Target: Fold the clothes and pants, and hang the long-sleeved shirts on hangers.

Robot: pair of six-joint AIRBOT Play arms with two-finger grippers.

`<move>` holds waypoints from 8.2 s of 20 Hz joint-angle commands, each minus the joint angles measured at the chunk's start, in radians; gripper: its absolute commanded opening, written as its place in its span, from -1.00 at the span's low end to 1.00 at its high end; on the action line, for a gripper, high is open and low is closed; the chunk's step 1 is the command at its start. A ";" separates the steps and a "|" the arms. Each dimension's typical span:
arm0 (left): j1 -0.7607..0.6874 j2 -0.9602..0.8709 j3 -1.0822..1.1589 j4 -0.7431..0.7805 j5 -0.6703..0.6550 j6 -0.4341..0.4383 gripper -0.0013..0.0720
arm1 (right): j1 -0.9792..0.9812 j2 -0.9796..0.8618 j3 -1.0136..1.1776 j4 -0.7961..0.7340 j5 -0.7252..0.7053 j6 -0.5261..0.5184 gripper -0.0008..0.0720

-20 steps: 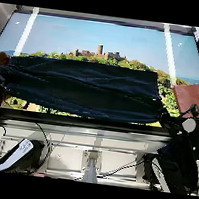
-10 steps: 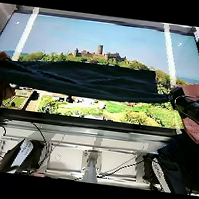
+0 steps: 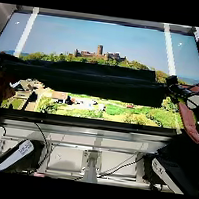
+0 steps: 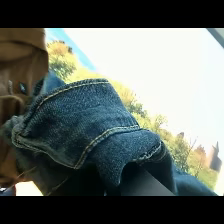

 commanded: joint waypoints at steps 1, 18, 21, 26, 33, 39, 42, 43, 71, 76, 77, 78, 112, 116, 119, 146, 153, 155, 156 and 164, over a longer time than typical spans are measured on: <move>-0.051 -0.095 0.039 0.001 0.089 -0.013 -0.81 | 0.048 -0.138 0.054 0.032 -0.183 -0.032 -0.92; -0.152 -0.379 0.137 -0.008 0.284 -0.219 -0.81 | 0.064 -0.618 0.321 0.048 -0.419 0.225 -0.92; -0.190 -0.400 0.149 -0.006 0.332 -0.219 -0.81 | 0.072 -0.629 0.321 0.055 -0.469 0.224 -0.92; -0.248 -0.419 0.158 -0.007 0.464 -0.219 -0.81 | 0.099 -0.647 0.337 0.055 -0.570 0.224 -0.92; -0.270 -0.458 0.158 -0.007 0.547 -0.280 -0.80 | 0.112 -0.700 0.388 0.055 -0.582 0.224 -0.92; -0.268 -0.460 0.158 -0.007 0.636 -0.290 -0.80 | 0.085 -0.706 0.388 0.097 -0.619 0.242 -0.92; -0.268 -0.462 0.158 -0.006 0.677 -0.340 -0.80 | 0.082 -0.707 0.388 0.099 -0.620 0.243 -0.92; -0.268 -0.462 0.158 -0.006 0.683 -0.349 -0.80 | 0.082 -0.707 0.388 0.098 -0.623 0.243 -0.92; -0.272 -0.397 0.209 0.217 0.645 -0.353 0.95 | 0.082 -0.621 0.394 0.011 -0.494 0.030 0.93; -0.211 -0.231 0.208 0.330 0.203 -0.350 0.94 | 0.059 -0.524 0.394 0.012 -0.335 -0.195 0.93; -0.192 -0.220 0.206 0.340 0.082 -0.354 0.94 | 0.055 -0.506 0.394 0.013 -0.323 -0.195 0.93; -0.168 -0.220 0.204 0.339 -0.028 -0.356 0.94 | 0.055 -0.488 0.394 0.013 -0.319 -0.195 0.93; 0.026 -0.437 0.166 -0.158 0.003 -0.308 0.94 | 0.055 -0.294 0.394 0.020 -0.225 -0.189 0.93; -0.016 -0.468 0.192 -0.163 0.010 -0.307 0.94 | 0.055 -0.294 0.394 0.019 -0.225 -0.189 0.93; -0.022 -0.475 0.208 -0.164 0.051 -0.307 0.93 | 0.055 -0.294 0.394 0.019 -0.225 -0.189 0.93; -0.278 -0.492 0.579 -0.148 -0.055 0.040 -0.80 | 0.176 -0.289 0.394 0.023 -0.169 -0.289 -0.10; -0.341 -0.326 0.580 -0.149 -0.161 0.119 -0.81 | 0.435 -0.341 0.394 0.047 -0.434 -0.271 -0.92; -0.351 -0.282 0.580 -0.149 -0.172 0.119 -0.80 | 0.503 -0.390 0.394 0.089 -0.431 -0.255 -0.92; -0.355 -0.259 0.580 -0.149 -0.177 0.119 -0.80 | 0.538 -0.419 0.395 0.126 -0.429 -0.252 -0.92; -0.436 -0.145 0.579 -0.197 -0.258 0.118 -0.80 | 0.790 -0.778 0.776 0.156 -0.222 -0.256 -0.93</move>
